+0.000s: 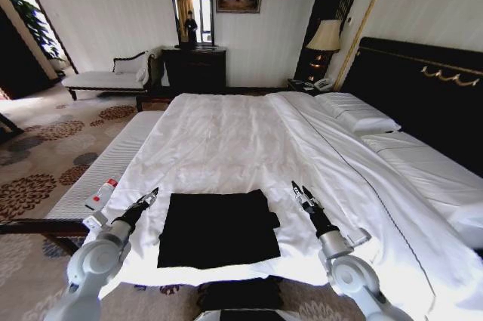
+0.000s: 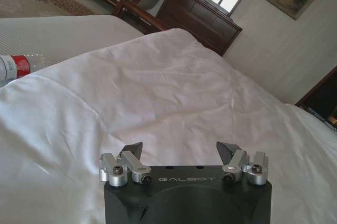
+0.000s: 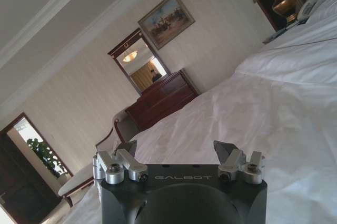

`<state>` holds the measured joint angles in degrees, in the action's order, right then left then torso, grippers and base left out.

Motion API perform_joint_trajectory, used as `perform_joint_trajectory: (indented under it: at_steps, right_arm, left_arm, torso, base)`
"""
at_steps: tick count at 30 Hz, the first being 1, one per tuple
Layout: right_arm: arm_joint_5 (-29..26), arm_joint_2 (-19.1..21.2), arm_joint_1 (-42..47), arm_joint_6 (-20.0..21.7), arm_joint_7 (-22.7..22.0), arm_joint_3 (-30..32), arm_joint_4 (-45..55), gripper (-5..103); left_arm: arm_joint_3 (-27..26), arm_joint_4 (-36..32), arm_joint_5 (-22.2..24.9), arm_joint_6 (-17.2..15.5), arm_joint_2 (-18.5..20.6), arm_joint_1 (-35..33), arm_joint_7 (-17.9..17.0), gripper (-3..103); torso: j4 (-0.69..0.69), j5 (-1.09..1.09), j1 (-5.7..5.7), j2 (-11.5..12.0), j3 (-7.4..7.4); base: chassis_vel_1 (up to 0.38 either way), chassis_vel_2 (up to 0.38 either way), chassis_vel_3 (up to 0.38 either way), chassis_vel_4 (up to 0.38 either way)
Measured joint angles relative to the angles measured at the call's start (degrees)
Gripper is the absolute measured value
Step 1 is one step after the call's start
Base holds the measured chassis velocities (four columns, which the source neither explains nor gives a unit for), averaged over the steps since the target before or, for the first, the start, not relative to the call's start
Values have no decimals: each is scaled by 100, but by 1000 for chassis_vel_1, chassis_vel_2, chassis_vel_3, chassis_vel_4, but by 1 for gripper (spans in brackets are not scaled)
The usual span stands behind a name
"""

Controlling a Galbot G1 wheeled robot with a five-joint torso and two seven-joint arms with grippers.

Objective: Fold the clothes on the bed.

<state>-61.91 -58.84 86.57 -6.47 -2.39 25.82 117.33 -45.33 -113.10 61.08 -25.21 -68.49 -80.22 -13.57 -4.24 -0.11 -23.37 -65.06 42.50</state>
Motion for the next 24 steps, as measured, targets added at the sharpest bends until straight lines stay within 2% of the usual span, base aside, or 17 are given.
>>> perform_joint_trajectory:
  at_steps: [2, 4, 5, 6, 10, 13, 15, 24]
  right_arm:
    - [41, -8, -31, 17, -10, -62, -62, 83]
    - [100, -50, -44, 28, -15, -113, -178, 93]
    - [114, -61, -44, 29, -16, -117, -214, 93]
    - [156, -95, -48, 29, -16, -125, -321, 99]
    - [193, -143, -135, 29, -19, -138, -561, 100]
    - [205, -161, -176, 29, -26, -148, -635, 100]
    - [226, -218, -253, 29, -56, -172, -777, 100]
    - [253, -261, -324, 34, -80, -192, -991, 100]
  left_arm:
    - [59, 177, 27, 1, -1, 159, 51, 84]
    - [248, 550, 105, 2, -1, 498, 146, 94]
    - [305, 651, 117, 9, -2, 570, 176, 94]
    - [484, 950, 136, 68, -22, 776, 270, 99]
    - [833, 1527, 156, 202, -135, 1148, 436, 100]
    - [961, 1723, 140, 239, -200, 1284, 490, 100]
    - [1205, 2122, -45, 302, -371, 1575, 566, 100]
    - [1397, 2555, -344, 400, -621, 1806, 658, 100]
  torso:
    - [-1, 2, 0, 0, 0]
    - [-8, 1, 0, -1, -1]
    - [-13, 1, 0, -1, -1]
    - [-16, 0, 0, -1, -1]
    - [-7, 2, 0, 0, 0]
    - [-7, 2, 0, 0, -1]
    - [-10, 1, 0, -1, -1]
    - [-10, 1, 2, -2, -1]
  base:
    - [17, 14, 14, 57]
    - [9, -6, 18, 28]
    - [0, 0, 0, 0]
    - [0, 0, 0, 0]
    - [0, 0, 0, 0]
    - [0, 0, 0, 0]
    - [0, 0, 0, 0]
    - [0, 0, 0, 0]
